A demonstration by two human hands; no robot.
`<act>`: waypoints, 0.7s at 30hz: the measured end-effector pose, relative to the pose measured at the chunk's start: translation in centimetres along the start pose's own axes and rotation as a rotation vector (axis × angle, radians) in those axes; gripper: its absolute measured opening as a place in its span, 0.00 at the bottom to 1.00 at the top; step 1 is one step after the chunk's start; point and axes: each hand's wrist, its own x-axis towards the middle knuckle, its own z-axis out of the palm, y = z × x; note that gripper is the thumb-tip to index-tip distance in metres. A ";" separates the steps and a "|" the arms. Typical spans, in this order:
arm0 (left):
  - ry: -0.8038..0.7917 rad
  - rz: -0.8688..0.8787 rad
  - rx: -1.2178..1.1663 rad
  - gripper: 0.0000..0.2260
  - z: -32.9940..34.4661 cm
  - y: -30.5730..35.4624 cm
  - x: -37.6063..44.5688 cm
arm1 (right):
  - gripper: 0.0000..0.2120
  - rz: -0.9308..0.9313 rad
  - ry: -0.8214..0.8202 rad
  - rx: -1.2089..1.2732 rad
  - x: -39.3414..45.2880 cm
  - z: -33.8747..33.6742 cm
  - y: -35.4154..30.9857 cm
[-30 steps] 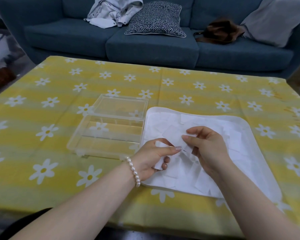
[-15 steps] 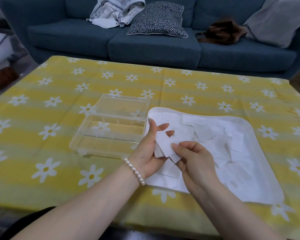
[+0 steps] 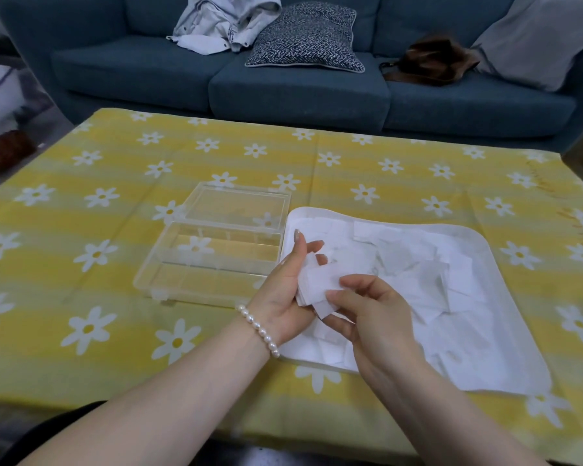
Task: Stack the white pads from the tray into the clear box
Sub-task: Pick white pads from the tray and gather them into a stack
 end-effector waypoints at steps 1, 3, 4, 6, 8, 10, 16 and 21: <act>-0.003 0.002 -0.005 0.17 0.0 0.1 0.0 | 0.10 -0.005 -0.004 -0.005 -0.1 0.0 0.0; -0.003 0.002 -0.018 0.16 -0.1 0.4 0.0 | 0.10 -0.011 -0.011 -0.006 -0.2 0.0 -0.2; -0.003 0.004 -0.028 0.15 -0.1 0.5 0.0 | 0.10 -0.013 -0.013 -0.009 -0.3 0.0 -0.2; -0.003 0.013 -0.046 0.14 -0.1 0.8 0.1 | 0.10 -0.016 -0.008 -0.019 -0.4 0.0 -0.3; 0.003 0.024 -0.064 0.14 -0.1 1.0 0.2 | 0.11 -0.020 0.001 -0.031 -0.5 0.0 -0.3; 0.012 0.030 -0.072 0.13 -0.1 1.3 0.3 | 0.11 -0.026 0.018 -0.041 -0.6 -0.1 -0.3; 0.066 0.053 -0.031 0.15 -0.2 2.1 0.5 | 0.11 -0.061 0.045 -0.025 -0.6 -1.0 -1.2; 0.038 0.028 0.031 0.25 0.0 1.1 0.4 | 0.11 -0.078 0.028 0.087 -0.6 -0.9 -1.3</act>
